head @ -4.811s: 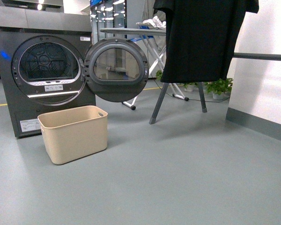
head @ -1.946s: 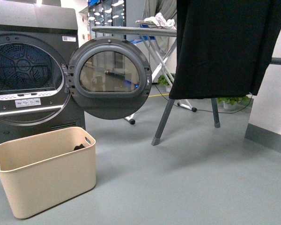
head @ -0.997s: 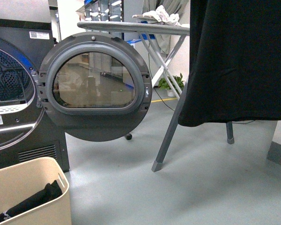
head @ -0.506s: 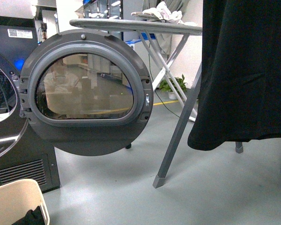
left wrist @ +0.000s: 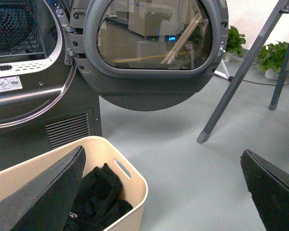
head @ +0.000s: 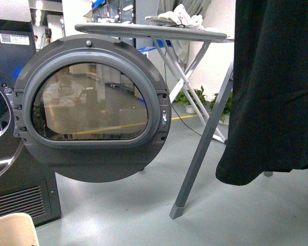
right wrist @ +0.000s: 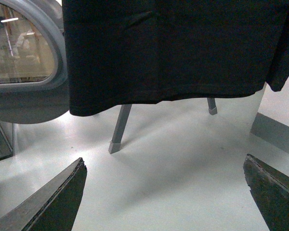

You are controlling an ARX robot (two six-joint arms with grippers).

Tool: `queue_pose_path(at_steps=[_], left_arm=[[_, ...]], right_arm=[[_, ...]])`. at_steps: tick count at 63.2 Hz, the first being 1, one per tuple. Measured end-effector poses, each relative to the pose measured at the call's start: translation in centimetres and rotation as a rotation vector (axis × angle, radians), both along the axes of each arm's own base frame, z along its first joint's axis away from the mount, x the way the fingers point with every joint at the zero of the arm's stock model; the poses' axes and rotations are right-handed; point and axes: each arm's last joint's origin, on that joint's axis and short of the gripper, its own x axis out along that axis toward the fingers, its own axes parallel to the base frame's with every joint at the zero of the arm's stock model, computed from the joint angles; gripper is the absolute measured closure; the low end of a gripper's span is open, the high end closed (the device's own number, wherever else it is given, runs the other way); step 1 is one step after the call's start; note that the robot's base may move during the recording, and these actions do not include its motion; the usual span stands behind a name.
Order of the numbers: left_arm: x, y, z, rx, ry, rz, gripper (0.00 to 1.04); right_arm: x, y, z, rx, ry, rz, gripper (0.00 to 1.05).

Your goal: Move hamper under clothes hanger

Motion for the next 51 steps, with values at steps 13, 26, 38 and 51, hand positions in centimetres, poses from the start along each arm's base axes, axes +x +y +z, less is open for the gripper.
queue_pose_path(at_steps=[13, 26, 38, 51], left_arm=[[0.0, -0.01, -0.01, 0.0, 0.001, -0.002, 0.07], [0.0, 0.0, 0.0, 0.0, 0.0, 0.001, 0.07], [0.0, 0.0, 0.0, 0.0, 0.0, 0.001, 0.07], [-0.01, 0.02, 0.01, 0.0, -0.001, 0.004, 0.07]], right_arm=[[0.0, -0.01, 0.0, 0.0, 0.0, -0.005, 0.08], [0.0, 0.0, 0.0, 0.0, 0.0, 0.0, 0.08], [0.0, 0.0, -0.01, 0.0, 0.001, 0.0, 0.08], [0.0, 0.02, 0.0, 0.0, 0.0, 0.004, 0.08]])
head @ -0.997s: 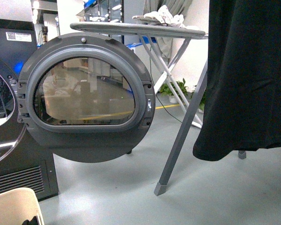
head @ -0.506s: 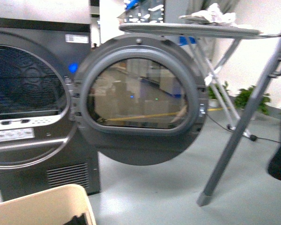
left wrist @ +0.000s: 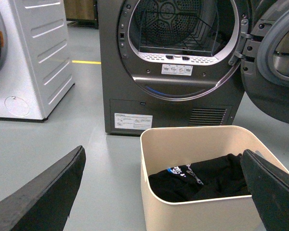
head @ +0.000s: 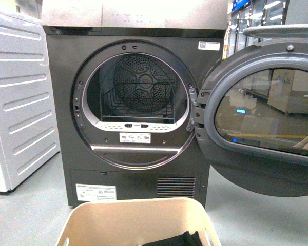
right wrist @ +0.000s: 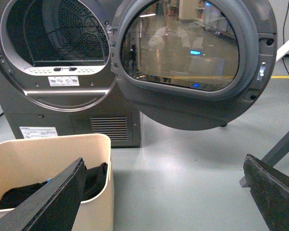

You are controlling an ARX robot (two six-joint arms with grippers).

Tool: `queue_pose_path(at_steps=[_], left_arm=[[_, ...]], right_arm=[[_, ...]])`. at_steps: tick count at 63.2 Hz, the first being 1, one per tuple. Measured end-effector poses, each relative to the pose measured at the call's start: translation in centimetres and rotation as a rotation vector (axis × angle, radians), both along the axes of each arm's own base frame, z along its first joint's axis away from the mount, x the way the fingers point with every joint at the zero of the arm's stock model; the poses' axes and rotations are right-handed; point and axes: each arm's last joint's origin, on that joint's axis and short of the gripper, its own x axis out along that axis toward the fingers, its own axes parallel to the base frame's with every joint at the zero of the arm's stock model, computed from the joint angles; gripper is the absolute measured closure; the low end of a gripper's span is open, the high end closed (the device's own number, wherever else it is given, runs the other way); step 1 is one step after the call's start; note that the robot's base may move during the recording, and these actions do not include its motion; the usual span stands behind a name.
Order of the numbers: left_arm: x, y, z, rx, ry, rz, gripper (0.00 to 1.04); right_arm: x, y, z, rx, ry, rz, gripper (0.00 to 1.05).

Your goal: Move hamper under clothes hanger

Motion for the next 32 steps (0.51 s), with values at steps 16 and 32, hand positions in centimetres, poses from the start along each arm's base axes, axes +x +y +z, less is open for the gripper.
queue_pose_path(at_steps=[16, 32], left_arm=[[0.0, -0.03, 0.0, 0.0, 0.0, -0.007, 0.07], [0.02, -0.01, -0.03, -0.006, 0.008, -0.005, 0.07]], right_arm=[[0.0, -0.04, 0.0, 0.0, 0.0, -0.01, 0.08], [0.0, -0.01, 0.0, 0.0, 0.0, -0.003, 0.08]])
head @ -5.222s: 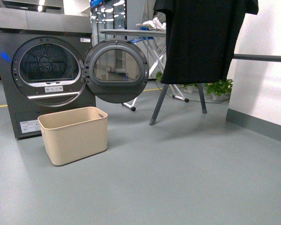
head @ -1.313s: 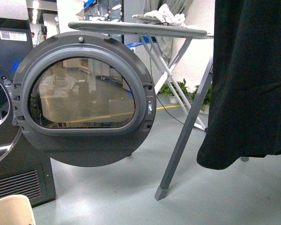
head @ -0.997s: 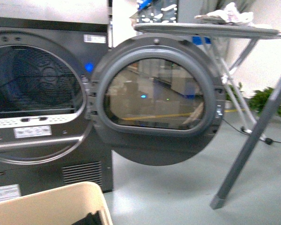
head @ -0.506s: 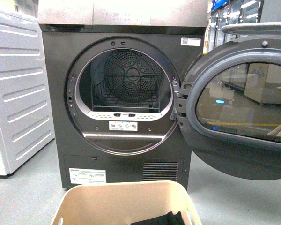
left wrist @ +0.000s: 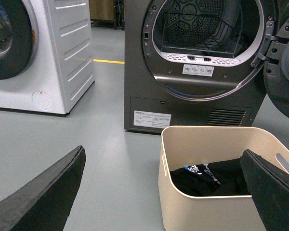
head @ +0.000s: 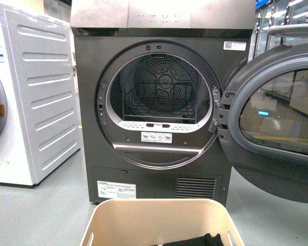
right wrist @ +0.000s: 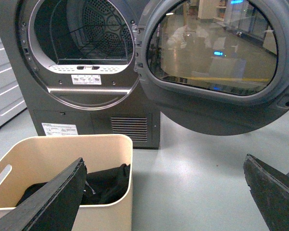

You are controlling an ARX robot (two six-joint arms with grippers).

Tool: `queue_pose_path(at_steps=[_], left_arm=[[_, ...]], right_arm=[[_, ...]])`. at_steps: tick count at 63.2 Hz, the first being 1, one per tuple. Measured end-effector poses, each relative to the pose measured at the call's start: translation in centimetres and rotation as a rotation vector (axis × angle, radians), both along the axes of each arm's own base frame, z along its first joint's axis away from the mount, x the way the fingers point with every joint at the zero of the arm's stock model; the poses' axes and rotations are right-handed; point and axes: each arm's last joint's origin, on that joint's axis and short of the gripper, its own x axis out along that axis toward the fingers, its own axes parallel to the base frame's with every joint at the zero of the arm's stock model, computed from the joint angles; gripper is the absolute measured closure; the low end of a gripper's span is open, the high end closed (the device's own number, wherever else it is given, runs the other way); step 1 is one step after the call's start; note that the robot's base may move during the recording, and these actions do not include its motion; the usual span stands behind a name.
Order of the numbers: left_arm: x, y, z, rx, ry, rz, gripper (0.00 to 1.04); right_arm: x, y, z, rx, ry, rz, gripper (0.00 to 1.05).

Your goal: Move hamper under clothes hanger

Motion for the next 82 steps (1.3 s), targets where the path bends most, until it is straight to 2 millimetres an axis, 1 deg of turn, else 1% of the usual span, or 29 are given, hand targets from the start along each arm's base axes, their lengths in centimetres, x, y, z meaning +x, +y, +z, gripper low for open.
queue_pose_path(at_steps=[1, 3, 6, 8, 10, 12, 20, 30, 33, 36, 39, 43, 45, 48, 51, 56, 61, 71, 74, 82], left_arm=[[0.0, 0.0, -0.1, -0.015, 0.041, -0.005, 0.07], [0.2, 0.2, -0.1, -0.07, 0.178, -0.012, 0.07], [1.1, 1.0, -0.4, -0.179, 0.411, 0.064, 0.07], [1.9, 1.5, -0.5, -0.208, 0.476, 0.107, 0.07], [2.5, 1.7, -0.5, -0.217, 0.497, 0.118, 0.07], [3.3, 2.0, -0.3, -0.219, 0.507, 0.125, 0.07], [6.1, 2.5, 0.4, -0.191, 0.525, 0.12, 0.07], [10.0, 2.3, 1.0, -0.097, 0.554, 0.037, 0.07], [11.4, 2.1, 1.0, -0.058, 0.579, -0.003, 0.07], [12.6, 1.9, 1.0, -0.024, 0.588, -0.006, 0.07], [14.7, 1.8, 0.8, 0.003, 0.627, -0.044, 0.07], [16.3, 1.7, 0.5, 0.034, 0.655, -0.046, 0.07], [17.4, 1.7, 0.2, 0.04, 0.681, -0.053, 0.07], [18.6, 1.7, -0.3, 0.057, 0.708, -0.047, 0.07], [19.6, 1.6, -0.7, 0.07, 0.725, -0.049, 0.07], [21.6, 1.4, -1.5, 0.097, 0.76, -0.039, 0.07], [23.1, 1.2, -2.4, 0.122, 0.782, -0.024, 0.07], [25.5, 0.4, -4.3, 0.125, 0.797, -0.031, 0.07], [26.3, -0.3, -5.2, 0.105, 0.805, -0.038, 0.07], [27.3, -1.6, -7.0, 0.07, 0.83, -0.051, 0.07]], right_arm=[[0.0, 0.0, 0.0, 0.0, 0.0, 0.0, 0.08], [0.0, 0.0, 0.0, 0.0, 0.0, -0.001, 0.08], [0.0, 0.0, 0.0, 0.0, 0.001, 0.002, 0.08], [0.0, 0.0, -0.1, 0.019, 0.05, 0.052, 0.08], [0.3, 0.0, -0.1, 0.036, 0.116, 0.109, 0.08], [0.8, 0.0, 0.0, 0.047, 0.16, 0.135, 0.08], [2.9, 0.1, 0.3, 0.056, 0.226, 0.14, 0.08], [5.6, 0.8, 0.6, 0.058, 0.324, 0.195, 0.08], [7.0, 1.1, 0.5, 0.06, 0.376, 0.227, 0.08], [8.0, 1.3, 0.5, 0.055, 0.403, 0.235, 0.08], [9.9, 1.6, 0.6, 0.054, 0.44, 0.248, 0.08], [11.4, 1.8, 0.7, 0.047, 0.462, 0.251, 0.08], [12.4, 1.9, 0.7, 0.037, 0.469, 0.244, 0.08], [13.4, 2.0, 0.7, 0.031, 0.475, 0.245, 0.08], [14.6, 2.0, 0.5, 0.019, 0.48, 0.237, 0.08], [16.4, 2.1, 0.0, -0.004, 0.494, 0.226, 0.08], [18.3, 2.2, -1.0, -0.027, 0.511, 0.209, 0.08], [21.0, 2.4, -3.3, -0.039, 0.555, 0.202, 0.08], [22.0, 2.5, -4.3, -0.04, 0.581, 0.198, 0.08], [24.0, 3.0, -5.9, -0.053, 0.615, 0.202, 0.08]])
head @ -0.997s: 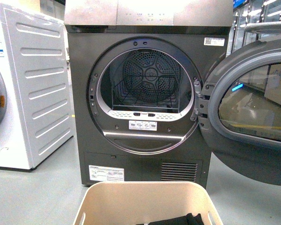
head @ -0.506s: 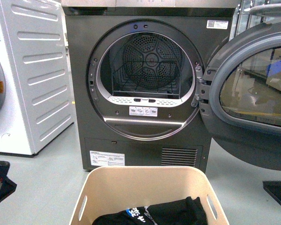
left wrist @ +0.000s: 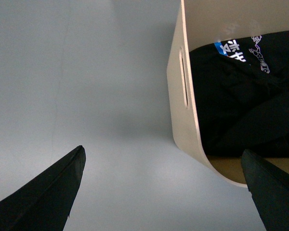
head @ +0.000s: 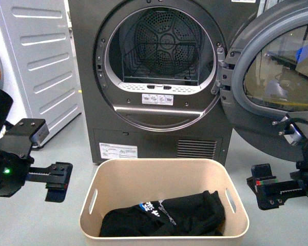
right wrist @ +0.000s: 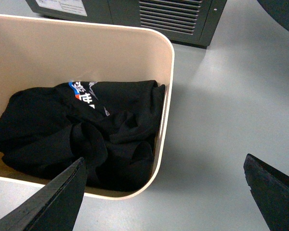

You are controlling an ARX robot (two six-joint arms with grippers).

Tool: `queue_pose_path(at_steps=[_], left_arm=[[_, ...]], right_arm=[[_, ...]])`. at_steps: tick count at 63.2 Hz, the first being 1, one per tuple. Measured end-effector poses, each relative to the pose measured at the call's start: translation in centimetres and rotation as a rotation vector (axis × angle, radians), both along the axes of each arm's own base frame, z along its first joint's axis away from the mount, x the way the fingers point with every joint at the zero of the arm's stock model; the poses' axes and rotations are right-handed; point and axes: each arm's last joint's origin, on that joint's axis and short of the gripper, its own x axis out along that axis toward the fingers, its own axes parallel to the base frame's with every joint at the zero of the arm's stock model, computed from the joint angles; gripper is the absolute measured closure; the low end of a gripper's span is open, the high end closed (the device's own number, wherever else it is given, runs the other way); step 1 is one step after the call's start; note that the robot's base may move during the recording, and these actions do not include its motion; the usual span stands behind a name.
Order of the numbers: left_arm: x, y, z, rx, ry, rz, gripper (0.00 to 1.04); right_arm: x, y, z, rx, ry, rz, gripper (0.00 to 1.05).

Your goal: Move hamper under clothes hanger

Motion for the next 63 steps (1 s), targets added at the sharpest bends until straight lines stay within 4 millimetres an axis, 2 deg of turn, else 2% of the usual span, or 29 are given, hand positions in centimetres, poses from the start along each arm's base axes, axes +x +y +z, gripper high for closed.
queue_pose_path(at_steps=[15, 38, 44, 63], left_arm=[[1.7, -0.3, -2.8, -0.02, 0.044, 0.043, 0.07], [4.1, -0.3, -4.2, -0.04, 0.04, 0.052, 0.07], [4.8, -0.3, -4.8, -0.047, 0.048, 0.062, 0.07], [6.0, -0.8, -6.7, -0.042, 0.071, 0.053, 0.07]], right_arm=[[2.2, 1.0, -2.0, -0.032, 0.045, 0.023, 0.08], [4.9, 2.3, -5.2, -0.125, 0.117, 0.026, 0.08], [6.2, 2.8, -6.3, -0.161, 0.165, 0.04, 0.08], [9.3, 3.5, -7.7, -0.182, 0.222, 0.044, 0.08]])
